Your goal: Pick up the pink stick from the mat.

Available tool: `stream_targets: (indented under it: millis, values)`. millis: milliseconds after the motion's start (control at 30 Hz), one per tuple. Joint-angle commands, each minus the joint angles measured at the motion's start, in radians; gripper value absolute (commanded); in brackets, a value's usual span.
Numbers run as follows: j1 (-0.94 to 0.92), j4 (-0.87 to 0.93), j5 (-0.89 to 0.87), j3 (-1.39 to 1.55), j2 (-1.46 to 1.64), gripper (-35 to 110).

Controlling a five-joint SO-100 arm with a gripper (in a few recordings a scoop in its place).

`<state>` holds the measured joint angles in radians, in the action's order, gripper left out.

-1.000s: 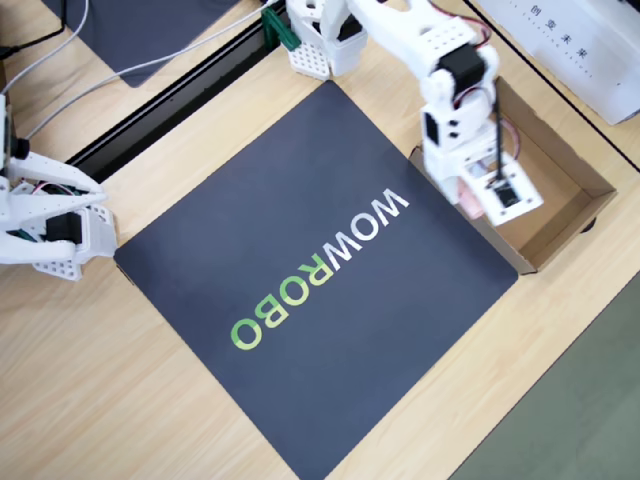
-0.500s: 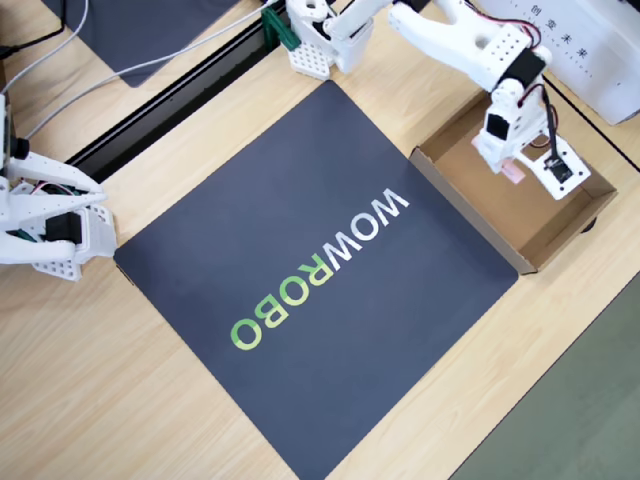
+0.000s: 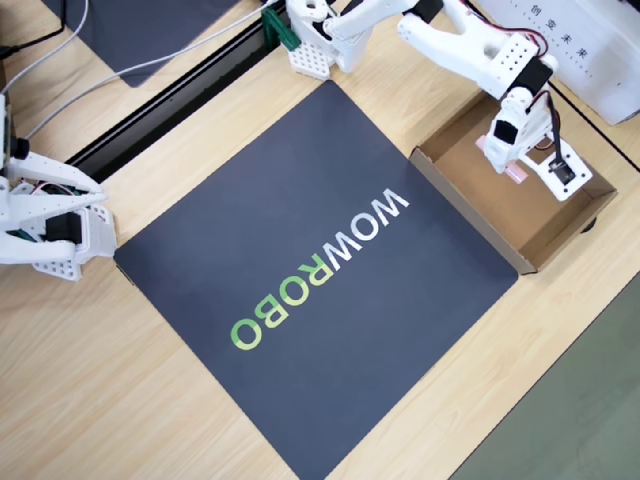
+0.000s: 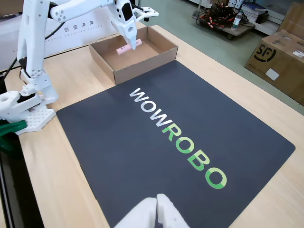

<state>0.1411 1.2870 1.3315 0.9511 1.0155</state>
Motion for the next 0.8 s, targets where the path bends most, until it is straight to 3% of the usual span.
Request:
stream_targets:
  millis: [0, 133, 367, 433, 500, 533, 767]
  values:
    - [0.006, 0.005, 0.008, -0.041, 0.044, 30]
    - [0.002, 0.005, 0.008, -0.040, 0.051, 51]
    - [-0.005, 0.006, 0.008, -0.040, 0.055, 49]
    - [-0.006, 0.006, 0.008, -0.038, 0.061, 40]
    - [-0.006, 0.015, 0.006, -0.035, 0.072, 8]
    - [-0.006, 0.015, 0.000, -0.029, 0.084, 0]
    - [0.000, -0.003, 0.005, 0.147, 0.267, 0]
